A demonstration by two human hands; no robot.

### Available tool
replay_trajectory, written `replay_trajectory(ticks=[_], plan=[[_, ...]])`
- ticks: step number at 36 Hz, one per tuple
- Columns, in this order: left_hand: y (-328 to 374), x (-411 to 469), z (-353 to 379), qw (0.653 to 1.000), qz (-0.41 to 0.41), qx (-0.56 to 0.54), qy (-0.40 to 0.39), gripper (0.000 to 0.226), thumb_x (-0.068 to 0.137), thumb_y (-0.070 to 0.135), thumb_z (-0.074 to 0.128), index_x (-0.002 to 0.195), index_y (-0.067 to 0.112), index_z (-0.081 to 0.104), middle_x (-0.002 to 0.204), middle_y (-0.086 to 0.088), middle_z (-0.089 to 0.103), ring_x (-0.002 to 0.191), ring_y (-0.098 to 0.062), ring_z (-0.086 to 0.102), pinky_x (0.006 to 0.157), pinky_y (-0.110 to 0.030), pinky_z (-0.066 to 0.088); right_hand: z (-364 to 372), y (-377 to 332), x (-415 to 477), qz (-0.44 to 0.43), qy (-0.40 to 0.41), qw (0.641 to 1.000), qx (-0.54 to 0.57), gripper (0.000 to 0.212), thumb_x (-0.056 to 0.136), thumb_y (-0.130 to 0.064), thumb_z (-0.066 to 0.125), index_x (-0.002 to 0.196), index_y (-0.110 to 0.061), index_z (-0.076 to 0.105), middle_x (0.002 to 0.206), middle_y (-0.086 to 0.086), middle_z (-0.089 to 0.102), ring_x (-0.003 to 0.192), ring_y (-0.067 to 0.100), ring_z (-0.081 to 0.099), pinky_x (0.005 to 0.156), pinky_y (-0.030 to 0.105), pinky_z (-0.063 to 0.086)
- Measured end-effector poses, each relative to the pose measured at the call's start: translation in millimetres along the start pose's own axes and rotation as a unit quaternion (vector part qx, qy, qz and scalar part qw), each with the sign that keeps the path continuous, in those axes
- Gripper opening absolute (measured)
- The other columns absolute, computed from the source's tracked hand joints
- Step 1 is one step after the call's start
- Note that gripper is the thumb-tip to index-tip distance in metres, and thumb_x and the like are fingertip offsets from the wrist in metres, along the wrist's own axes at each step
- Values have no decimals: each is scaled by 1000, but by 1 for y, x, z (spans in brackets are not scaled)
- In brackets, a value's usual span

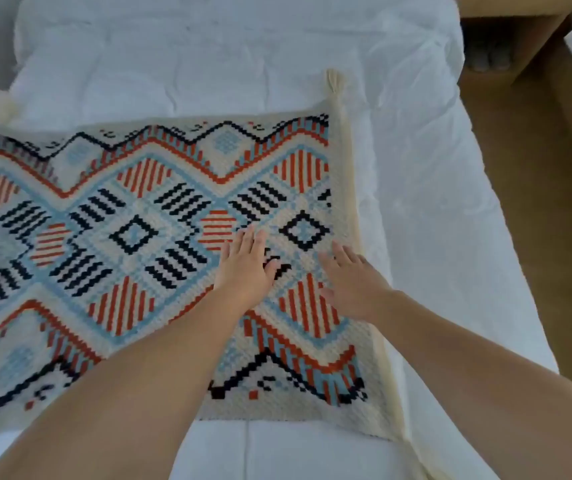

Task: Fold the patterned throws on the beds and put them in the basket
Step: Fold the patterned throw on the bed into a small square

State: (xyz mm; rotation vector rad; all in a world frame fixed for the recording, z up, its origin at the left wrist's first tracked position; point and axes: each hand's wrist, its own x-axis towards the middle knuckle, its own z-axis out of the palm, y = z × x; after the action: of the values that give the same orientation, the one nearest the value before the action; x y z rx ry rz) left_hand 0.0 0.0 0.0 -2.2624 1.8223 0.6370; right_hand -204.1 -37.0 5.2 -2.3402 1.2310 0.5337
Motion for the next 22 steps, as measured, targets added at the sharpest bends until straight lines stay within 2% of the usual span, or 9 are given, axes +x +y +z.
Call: replay_trajectory(ticks=[5, 10, 15, 22], plan=[[-21, 54, 32, 999, -9, 38, -2, 67, 100, 53, 15, 153, 20, -10, 161, -2, -16, 147, -24, -17, 120, -44, -5, 23, 1, 68, 11, 15, 999, -47, 71, 98, -57, 23, 154, -23, -6, 159, 11, -17, 147, 30, -12, 120, 43, -1], [-36, 104, 44, 998, 9, 44, 35, 68, 97, 59, 10, 153, 24, -10, 161, 0, -17, 147, -20, -17, 119, -43, -10, 25, 16, 117, 18, 47, 996, -78, 75, 94, -65, 13, 153, -25, -10, 159, 8, -21, 146, 27, -19, 120, 43, -5], [-50, 157, 38, 996, 18, 44, 78, 69, 96, 60, 5, 153, 24, -9, 161, -2, -16, 147, -22, -18, 119, -46, -10, 5, 38, 154, 36, 71, 993, -88, 77, 92, -67, 7, 152, -24, -14, 158, 7, -22, 146, 27, -19, 120, 43, -6], [-65, 221, 22, 992, 7, 23, 127, 70, 94, 61, 6, 153, 26, -9, 161, -2, -16, 147, -21, -18, 119, -46, -10, -44, 56, 215, 52, 90, 990, -95, 73, 96, -60, 8, 153, -19, -12, 160, 7, -18, 147, 25, -16, 119, 39, -8]])
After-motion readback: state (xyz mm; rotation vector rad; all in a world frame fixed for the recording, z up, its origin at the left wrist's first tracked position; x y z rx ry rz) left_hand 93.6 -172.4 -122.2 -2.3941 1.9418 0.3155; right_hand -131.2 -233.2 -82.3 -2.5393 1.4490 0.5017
